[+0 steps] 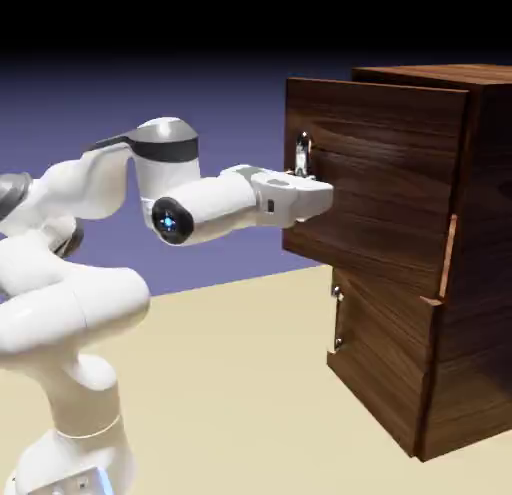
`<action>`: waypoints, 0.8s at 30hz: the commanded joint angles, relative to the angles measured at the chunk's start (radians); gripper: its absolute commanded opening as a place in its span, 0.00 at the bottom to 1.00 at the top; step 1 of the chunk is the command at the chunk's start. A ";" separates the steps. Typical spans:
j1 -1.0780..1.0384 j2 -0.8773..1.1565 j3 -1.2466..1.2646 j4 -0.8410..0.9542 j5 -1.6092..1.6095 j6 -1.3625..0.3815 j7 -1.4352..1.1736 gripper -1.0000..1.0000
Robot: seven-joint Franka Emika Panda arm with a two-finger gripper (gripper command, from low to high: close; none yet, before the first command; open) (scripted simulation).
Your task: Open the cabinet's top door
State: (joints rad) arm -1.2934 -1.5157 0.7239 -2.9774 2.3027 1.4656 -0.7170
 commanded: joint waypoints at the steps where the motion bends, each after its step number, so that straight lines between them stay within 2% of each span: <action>1: -0.019 0.019 -0.023 -0.002 -0.024 -0.042 -0.018 0.00; 11: -0.255 0.306 -0.191 0.070 -0.332 -0.470 -0.256 0.00; 21: 0.080 0.478 -0.410 0.100 -0.534 -0.182 -0.361 0.00; 24: 0.071 0.586 -0.470 0.152 -0.646 -0.249 -0.425 0.00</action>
State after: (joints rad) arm -1.2225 -0.9293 0.2538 -2.8251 1.6564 1.2153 -1.1417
